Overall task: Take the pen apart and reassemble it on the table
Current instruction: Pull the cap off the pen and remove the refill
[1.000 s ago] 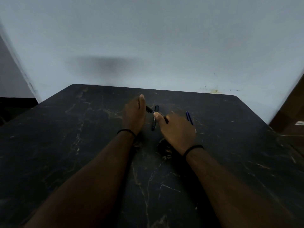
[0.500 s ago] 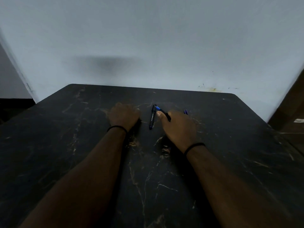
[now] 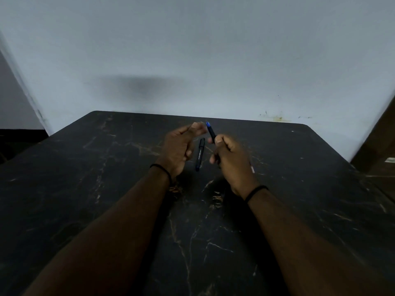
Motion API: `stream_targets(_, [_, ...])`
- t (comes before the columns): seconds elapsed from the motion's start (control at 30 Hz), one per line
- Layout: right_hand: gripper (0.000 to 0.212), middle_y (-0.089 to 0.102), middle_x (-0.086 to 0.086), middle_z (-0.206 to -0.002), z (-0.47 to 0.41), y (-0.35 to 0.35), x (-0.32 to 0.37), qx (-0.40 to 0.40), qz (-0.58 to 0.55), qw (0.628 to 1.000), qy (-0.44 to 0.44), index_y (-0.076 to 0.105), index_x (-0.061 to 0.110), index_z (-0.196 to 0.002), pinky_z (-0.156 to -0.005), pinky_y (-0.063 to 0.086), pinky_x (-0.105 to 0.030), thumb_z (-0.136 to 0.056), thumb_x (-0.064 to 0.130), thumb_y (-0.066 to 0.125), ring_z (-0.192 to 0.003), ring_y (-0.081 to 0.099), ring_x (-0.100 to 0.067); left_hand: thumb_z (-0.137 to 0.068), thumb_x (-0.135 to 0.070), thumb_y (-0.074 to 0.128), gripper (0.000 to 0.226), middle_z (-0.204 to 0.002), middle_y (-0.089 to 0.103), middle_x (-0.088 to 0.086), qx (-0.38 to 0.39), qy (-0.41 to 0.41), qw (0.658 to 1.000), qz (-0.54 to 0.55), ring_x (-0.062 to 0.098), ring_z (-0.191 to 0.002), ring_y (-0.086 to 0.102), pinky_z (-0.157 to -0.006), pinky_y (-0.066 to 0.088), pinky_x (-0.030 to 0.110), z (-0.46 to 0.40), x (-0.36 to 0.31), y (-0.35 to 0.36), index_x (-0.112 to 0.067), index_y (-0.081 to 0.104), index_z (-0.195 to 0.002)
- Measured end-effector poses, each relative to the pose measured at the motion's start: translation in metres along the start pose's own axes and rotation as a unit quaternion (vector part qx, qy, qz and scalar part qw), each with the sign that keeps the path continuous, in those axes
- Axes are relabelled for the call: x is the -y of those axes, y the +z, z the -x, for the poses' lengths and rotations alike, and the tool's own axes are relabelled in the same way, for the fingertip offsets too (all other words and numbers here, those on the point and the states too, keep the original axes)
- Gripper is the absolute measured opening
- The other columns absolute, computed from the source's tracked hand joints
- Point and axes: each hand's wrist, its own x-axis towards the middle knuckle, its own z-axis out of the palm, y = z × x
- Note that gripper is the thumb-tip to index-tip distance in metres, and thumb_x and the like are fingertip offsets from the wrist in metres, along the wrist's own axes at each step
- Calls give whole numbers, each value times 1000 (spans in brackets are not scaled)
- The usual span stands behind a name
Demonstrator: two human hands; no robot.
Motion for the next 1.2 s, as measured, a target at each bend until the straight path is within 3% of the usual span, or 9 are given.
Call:
stream_targets(0.13, [32, 55, 5, -61, -2, -5, 5, 123, -139, 974, 128, 67, 15, -100, -37, 26, -15, -107, 29, 40, -41, 37, -1, -102, -22, 46, 32, -128, 67, 13, 112, -46, 989, 81, 3, -38, 30, -36, 17, 16, 1, -2, -3, -2, 62, -122])
stream_targets(0.3, [32, 54, 1, -65, -2, -13, 9, 229, -283, 903, 229, 66, 4, -105, -36, 18, -15, -106, 24, 41, -44, 32, -4, -95, -18, 51, 32, -127, 68, 12, 182, -73, 971, 136, 0, -41, 42, -34, 20, 14, 3, -3, -5, -5, 61, -123])
stream_targets(0.43, [30, 48, 2, -61, -2, -18, 8, 264, -319, 873, 259, 62, 8, -99, -35, 16, -14, -105, 29, 42, -41, 28, -2, -94, -19, 50, 31, -126, 68, 13, 199, -75, 967, 139, 1, -36, 36, -36, 18, 16, 4, -5, -4, -5, 64, -117])
stream_targets(0.67, [31, 38, 7, -53, -4, -10, 3, 231, -232, 922, 206, 53, 16, -84, -31, 17, -13, -107, 32, 40, -37, 23, -1, -104, -5, 36, 22, -73, 72, 2, 124, -28, 982, 143, 5, -32, 51, -28, 27, 13, 10, -10, 10, -4, 55, -92])
stream_targets(0.87, [18, 51, 2, -62, -3, -7, -3, 138, -127, 974, 128, 69, 18, -93, -36, 23, -16, -101, 29, 57, -40, 29, -3, -100, -10, 49, 21, -90, 74, 9, 60, -25, 992, 105, 3, -30, 32, -32, 25, 14, 8, -6, 10, -8, 67, -88])
stream_targets(0.97, [31, 56, 6, -64, -3, -6, -3, 96, -102, 983, 115, 74, 21, -91, -39, 27, -16, -103, 37, 50, -45, 34, -3, -98, -12, 55, 18, -101, 66, 16, 28, -33, 996, 80, 4, -33, 28, -34, 21, 15, 8, -4, 6, -10, 70, -91])
stream_targets(1.03, [29, 58, 8, -64, -3, -4, -1, 68, -87, 989, 96, 73, 21, -89, -41, 30, -13, -104, 31, 50, -49, 38, -3, -94, -14, 61, 13, -100, 56, 20, -2, -44, 996, 82, 5, -35, 26, -37, 17, 19, 8, -4, 4, -13, 74, -89])
stream_targets(1.17, [4, 68, 2, -79, -2, -5, -1, 55, -80, 992, 83, 65, 20, -92, -43, 38, -15, -94, 18, 68, -58, 51, -7, -92, -16, 65, 10, -98, 43, 17, -18, -51, 996, 68, 7, -36, 24, -39, 16, 21, 8, -4, 6, -11, 73, -94])
stream_targets(1.2, [10, 70, -2, -85, -1, -5, -1, 53, -82, 991, 86, 62, 19, -95, -42, 39, -17, -91, 17, 71, -58, 54, -7, -92, -16, 64, 10, -94, 44, 17, -17, -53, 996, 64, 7, -36, 25, -38, 18, 21, 9, -4, 7, -10, 72, -95])
